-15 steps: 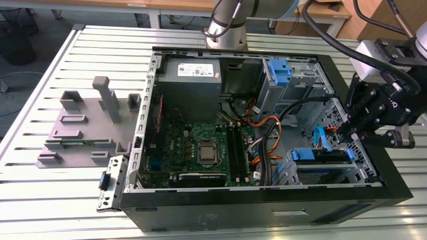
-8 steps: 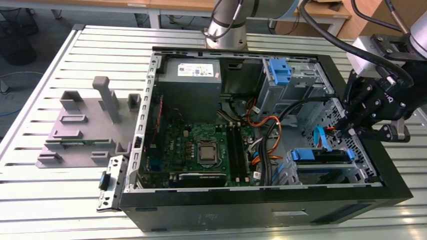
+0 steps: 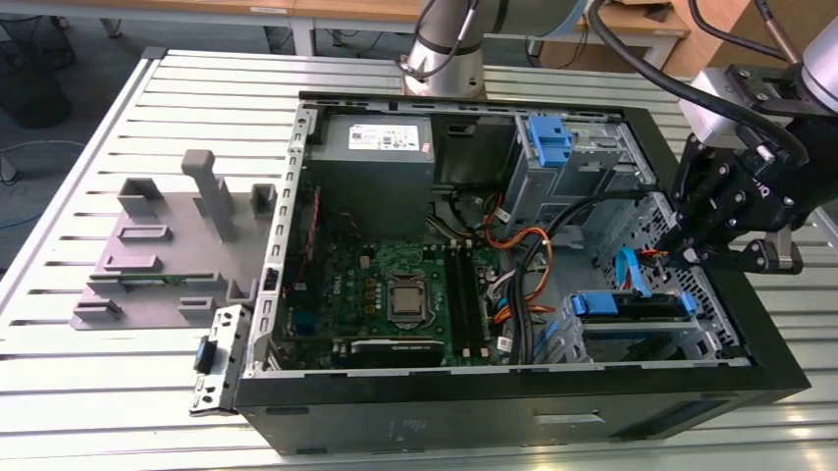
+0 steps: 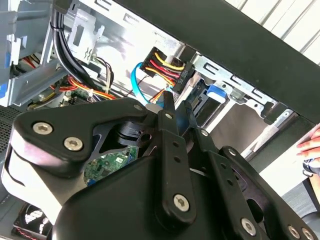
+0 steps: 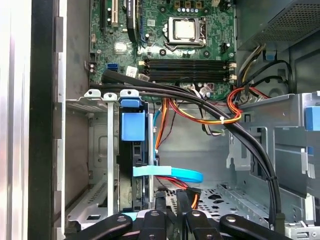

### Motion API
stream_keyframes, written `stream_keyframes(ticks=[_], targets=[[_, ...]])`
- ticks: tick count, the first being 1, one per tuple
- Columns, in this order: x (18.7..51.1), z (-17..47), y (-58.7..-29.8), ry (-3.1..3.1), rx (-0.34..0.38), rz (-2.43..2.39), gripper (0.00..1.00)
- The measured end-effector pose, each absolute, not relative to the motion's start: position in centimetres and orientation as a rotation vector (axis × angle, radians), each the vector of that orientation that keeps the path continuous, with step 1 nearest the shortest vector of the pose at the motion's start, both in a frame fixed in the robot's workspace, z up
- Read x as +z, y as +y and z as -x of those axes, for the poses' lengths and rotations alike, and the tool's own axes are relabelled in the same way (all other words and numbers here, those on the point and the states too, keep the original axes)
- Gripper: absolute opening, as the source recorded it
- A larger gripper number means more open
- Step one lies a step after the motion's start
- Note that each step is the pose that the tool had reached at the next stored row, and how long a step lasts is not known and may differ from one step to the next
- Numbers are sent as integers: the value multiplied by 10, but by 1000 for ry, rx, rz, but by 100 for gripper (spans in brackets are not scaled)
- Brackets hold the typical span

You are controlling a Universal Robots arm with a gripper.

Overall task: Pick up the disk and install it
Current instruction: 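Insert the second disk wire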

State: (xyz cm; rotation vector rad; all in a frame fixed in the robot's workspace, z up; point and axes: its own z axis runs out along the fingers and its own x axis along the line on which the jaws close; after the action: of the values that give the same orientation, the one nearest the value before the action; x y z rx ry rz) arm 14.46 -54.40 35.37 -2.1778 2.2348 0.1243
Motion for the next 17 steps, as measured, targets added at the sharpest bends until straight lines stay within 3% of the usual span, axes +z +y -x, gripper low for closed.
stream_keyframes(ticks=[17], targets=[[351, -164, -544, 2235, 124, 2178, 24]])
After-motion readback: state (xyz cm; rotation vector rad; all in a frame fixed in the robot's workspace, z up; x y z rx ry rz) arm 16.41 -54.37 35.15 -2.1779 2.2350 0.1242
